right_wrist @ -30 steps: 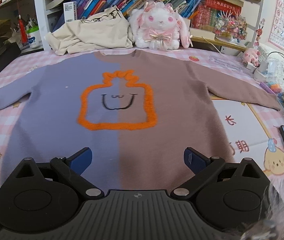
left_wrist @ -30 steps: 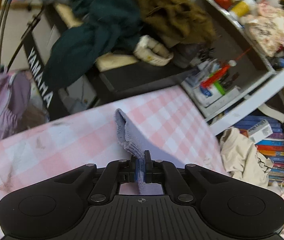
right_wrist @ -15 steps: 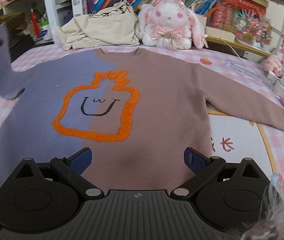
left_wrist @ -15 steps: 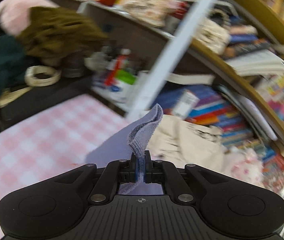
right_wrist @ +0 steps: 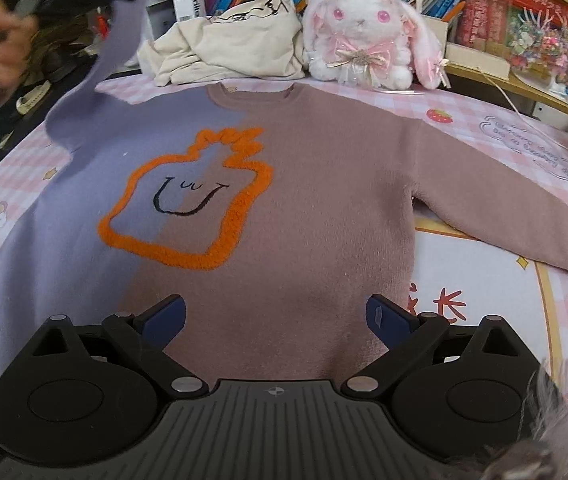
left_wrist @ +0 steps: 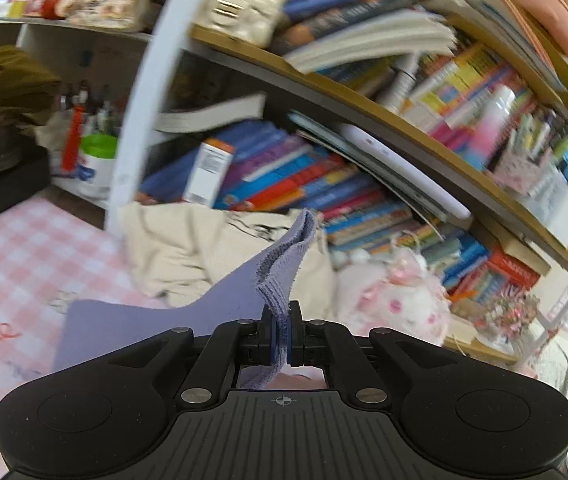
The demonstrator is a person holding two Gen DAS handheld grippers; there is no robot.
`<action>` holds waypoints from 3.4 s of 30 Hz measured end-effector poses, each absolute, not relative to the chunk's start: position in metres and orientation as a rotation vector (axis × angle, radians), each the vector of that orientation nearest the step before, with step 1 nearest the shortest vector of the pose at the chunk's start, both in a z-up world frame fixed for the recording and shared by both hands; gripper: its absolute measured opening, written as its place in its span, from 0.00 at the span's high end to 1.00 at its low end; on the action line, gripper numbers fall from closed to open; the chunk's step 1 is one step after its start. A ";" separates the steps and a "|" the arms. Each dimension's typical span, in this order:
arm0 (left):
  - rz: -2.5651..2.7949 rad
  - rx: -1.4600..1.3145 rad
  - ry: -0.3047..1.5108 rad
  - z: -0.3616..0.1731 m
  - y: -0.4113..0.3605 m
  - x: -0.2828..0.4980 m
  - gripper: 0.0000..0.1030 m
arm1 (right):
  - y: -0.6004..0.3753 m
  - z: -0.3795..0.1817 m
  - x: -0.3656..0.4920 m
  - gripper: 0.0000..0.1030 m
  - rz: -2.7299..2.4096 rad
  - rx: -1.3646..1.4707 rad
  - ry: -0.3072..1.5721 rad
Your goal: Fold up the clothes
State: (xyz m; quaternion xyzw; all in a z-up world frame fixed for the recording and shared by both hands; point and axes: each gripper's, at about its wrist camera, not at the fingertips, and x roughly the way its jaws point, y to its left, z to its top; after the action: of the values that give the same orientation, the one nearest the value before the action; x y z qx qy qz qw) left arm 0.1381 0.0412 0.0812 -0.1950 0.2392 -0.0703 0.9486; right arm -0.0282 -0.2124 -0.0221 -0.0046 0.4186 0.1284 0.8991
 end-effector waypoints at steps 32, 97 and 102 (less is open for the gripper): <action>-0.009 0.090 0.647 0.030 -0.006 0.066 0.31 | -0.245 -0.029 -0.034 0.07 0.257 0.009 0.887; 0.099 -0.096 0.841 -0.039 0.190 0.034 0.94 | -0.157 -0.035 -0.023 0.88 0.164 0.027 0.919; 0.097 -0.129 0.847 -0.037 0.195 0.031 0.88 | -0.157 -0.035 -0.023 0.86 0.137 0.049 0.919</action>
State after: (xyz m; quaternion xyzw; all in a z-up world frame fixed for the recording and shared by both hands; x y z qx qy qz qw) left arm 0.0307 0.1953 -0.0374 -0.0624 0.4104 0.0469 0.9086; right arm -0.0232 -0.1574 -0.0349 0.0237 0.4431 0.0662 0.8937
